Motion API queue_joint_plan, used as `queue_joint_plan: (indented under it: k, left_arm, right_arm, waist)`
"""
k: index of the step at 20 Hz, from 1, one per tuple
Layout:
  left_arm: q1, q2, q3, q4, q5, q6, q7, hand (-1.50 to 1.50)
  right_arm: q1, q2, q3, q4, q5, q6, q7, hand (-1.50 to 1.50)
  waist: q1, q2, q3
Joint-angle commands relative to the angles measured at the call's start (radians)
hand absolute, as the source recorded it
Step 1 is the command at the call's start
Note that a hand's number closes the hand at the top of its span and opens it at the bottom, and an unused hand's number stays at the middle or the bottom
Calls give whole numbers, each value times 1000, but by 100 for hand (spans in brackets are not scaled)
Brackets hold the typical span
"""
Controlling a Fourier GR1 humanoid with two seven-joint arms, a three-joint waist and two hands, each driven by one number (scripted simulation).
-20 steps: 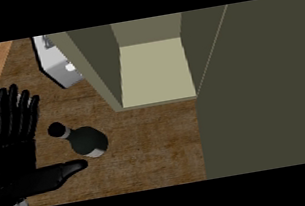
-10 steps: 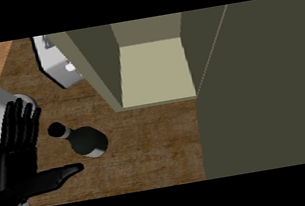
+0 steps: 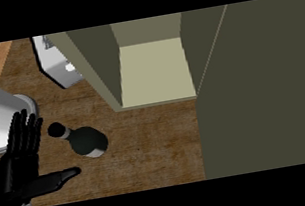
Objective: Pick up the wine, place it into the cabinet and close the cabinet
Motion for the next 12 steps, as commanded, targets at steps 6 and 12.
queue_joint_plan:
  k: [6, 12]
  left_arm:
    - [3, 6, 8, 61, -12, -38, -31, -150]
    - [-53, -18, 1, 297, -77, -50, -210, -150]
  right_arm:
    - [29, 11, -17, 36, 1, 44, -71, -150]
    - [-66, -7, -23, -54, -21, -39, 87, -150]
  waist:
    - [1, 0, 0]
    - [0, 0, 0]
